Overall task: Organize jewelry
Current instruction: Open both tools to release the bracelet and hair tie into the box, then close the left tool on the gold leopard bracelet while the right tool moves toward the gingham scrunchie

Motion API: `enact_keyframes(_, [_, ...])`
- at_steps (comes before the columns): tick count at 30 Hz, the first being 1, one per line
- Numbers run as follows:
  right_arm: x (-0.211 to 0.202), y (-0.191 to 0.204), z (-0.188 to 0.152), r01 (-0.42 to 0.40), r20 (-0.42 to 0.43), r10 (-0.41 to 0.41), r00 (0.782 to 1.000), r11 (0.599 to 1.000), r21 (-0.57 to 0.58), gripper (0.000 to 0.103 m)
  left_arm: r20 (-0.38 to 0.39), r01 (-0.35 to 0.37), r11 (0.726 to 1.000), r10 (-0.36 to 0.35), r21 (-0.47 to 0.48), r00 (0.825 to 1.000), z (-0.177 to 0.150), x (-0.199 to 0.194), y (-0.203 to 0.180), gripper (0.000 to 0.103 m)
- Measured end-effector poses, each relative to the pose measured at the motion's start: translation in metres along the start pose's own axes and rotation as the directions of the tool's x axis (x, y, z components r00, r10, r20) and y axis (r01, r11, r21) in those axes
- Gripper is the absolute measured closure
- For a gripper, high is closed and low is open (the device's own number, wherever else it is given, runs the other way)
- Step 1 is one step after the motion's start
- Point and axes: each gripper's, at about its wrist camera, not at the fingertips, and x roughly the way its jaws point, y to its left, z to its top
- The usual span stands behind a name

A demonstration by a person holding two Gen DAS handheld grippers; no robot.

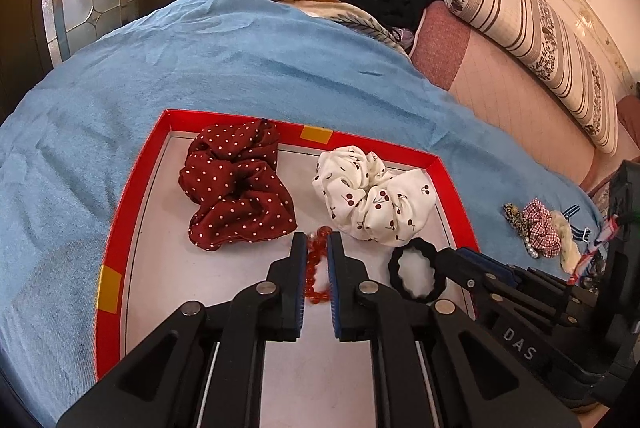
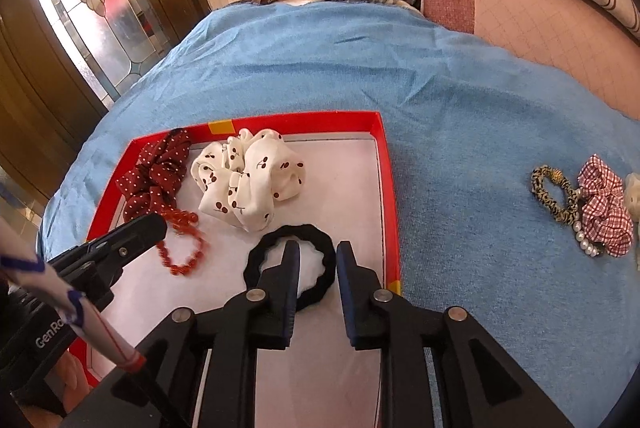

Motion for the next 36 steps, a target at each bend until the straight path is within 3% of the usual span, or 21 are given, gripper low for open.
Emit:
enact_keyframes(4, [-0.012, 0.000, 0.002, -0.020, 0.028, 0.019, 0.999, 1.000, 0.011, 0.082, 0.034, 0.011, 1.000, -0.010, -0.024, 0.999, 0.003, -0.009, 0.004, 0.082])
enact_keyframes(9, [-0.041, -0.004, 0.005, -0.052, 0.079, 0.050, 0.996, 0.998, 0.022, 0.082, 0.119, 0.021, 0.997, -0.013, -0.072, 0.993, 0.008, -0.028, 0.013, 0.082])
enact_keyframes(16, [-0.092, -0.040, -0.004, -0.065, 0.143, 0.057, 0.988, 0.997, 0.052, 0.082, 0.134, 0.053, 0.998, -0.046, -0.046, 0.990, 0.007, -0.033, -0.002, 0.081])
enact_keyframes(28, [-0.155, -0.189, -0.071, 0.031, 0.164, -0.077, 0.983, 0.964, 0.265, 0.081, 0.077, 0.093, 0.989, -0.102, 0.116, 0.992, -0.023, -0.022, -0.085, 0.081])
enact_keyframes(33, [-0.168, -0.255, -0.097, 0.038, 0.187, -0.123, 0.975, 0.915, 0.401, 0.081, 0.001, 0.172, 0.963, -0.176, 0.208, 0.984, -0.044, -0.018, -0.140, 0.079])
enact_keyframes(36, [-0.173, -0.279, -0.102, 0.005, 0.196, -0.109, 0.974, 0.884, 0.467, 0.081, -0.049, 0.201, 0.942, -0.195, 0.269, 0.980, -0.059, -0.012, -0.180, 0.078])
